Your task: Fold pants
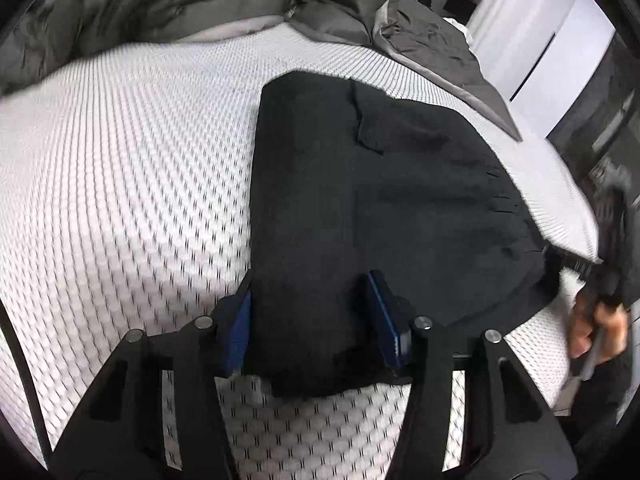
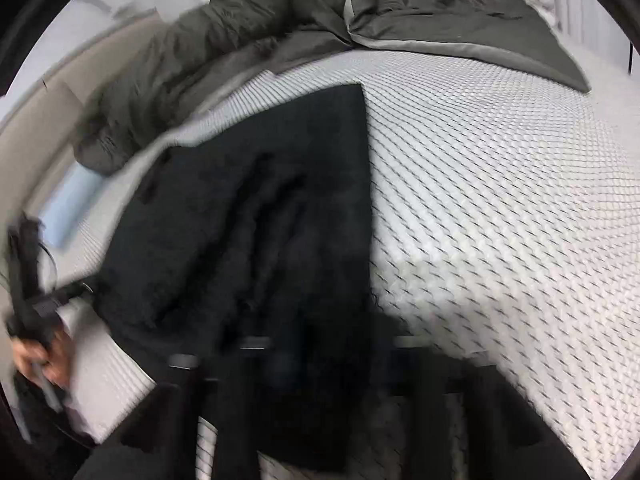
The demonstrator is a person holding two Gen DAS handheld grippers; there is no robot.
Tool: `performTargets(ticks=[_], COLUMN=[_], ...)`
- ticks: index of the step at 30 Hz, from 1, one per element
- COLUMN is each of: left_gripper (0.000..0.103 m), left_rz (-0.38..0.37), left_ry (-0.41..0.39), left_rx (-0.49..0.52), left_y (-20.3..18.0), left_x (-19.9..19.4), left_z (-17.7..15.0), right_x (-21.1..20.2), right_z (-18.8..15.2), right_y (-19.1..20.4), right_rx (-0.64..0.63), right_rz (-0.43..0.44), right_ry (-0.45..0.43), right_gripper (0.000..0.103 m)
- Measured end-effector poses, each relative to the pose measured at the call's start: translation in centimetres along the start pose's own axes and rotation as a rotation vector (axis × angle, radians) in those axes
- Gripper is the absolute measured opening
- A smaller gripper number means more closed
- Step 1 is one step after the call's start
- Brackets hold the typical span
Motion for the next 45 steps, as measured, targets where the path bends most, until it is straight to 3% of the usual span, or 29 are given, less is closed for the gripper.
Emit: performTargets(ticks=[3, 6, 8, 10, 12, 16, 17, 20, 25, 34, 45], left_gripper=[0.044, 0.045, 0.049, 0.062, 0.073, 0.091, 0.103, 0.102, 0.102, 0.102, 0.102], left_rz=[0.039, 0.040, 0.045, 0.099, 0.150, 0.167, 0.171, 0.160, 0.183, 0.147, 0.124], left_ry=[-0.028, -0.034, -0.050, -0.071, -0.117, -0.268, -0.307, -0.430, -0.481, -0.535, -0.531], left_rx=[0.004, -0.038, -0.044, -0.019, 0.013, 0.070, 0.073, 0.070, 0.118, 0.142, 0.176], left_y=[-0.2, 0.2, 0.3, 0.3, 0.0, -2.0, -2.7, -4.3, -6.0, -9.0, -9.7], left_x=[1.2, 1.6, 1.2, 0.5, -0.6, -4.4, -5.3, -7.9, -9.0, -13.1, -13.1], left_z=[1.4, 1.8, 1.9, 1.5, 1.3, 1.1, 1.0, 0.8, -0.1, -4.3, -4.5], right_x=[1.6, 2.4, 2.0, 0.5, -1.0, -5.1, -6.0, -8.8, -12.1, -15.9, -14.9], right_z=[2.2, 2.5, 2.5, 2.0, 1.8, -0.2, -0.7, -1.7, -3.2, -6.5, -5.8], right_y=[0.4, 0.1, 0.0, -0.2, 0.1, 1.4, 1.7, 3.3, 4.6, 5.5, 5.8], right_rx=[0.020, 0.040, 0.031, -0.013, -0.066, -0.140, -0.143, -0.179, -0.237, -0.247, -0.222], right_rz=[-0.067, -0.078, -0.077, -0.105, -0.132, -0.094, -0.079, -0.020, -0.006, 0.024, 0.034], right_ry=[-0.064, -0.053, -0.056, -0.078, -0.134, -0.222, -0.249, -0.371, -0.491, -0.552, -0.537], right_gripper=[0.015, 0.017, 0.030, 0.071, 0.081, 0.103, 0.103, 0.103, 0.103, 0.103, 0.103])
Point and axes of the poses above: each gripper's, at about its wrist camera, not at the fingertips, and x roughly the way its jaws point, y to its left, z to its top, the point moved 5 cm from there along x, roughly the way its jaws point, and after that the axes turned 7 degrees about -y, right-handed, at the moved point
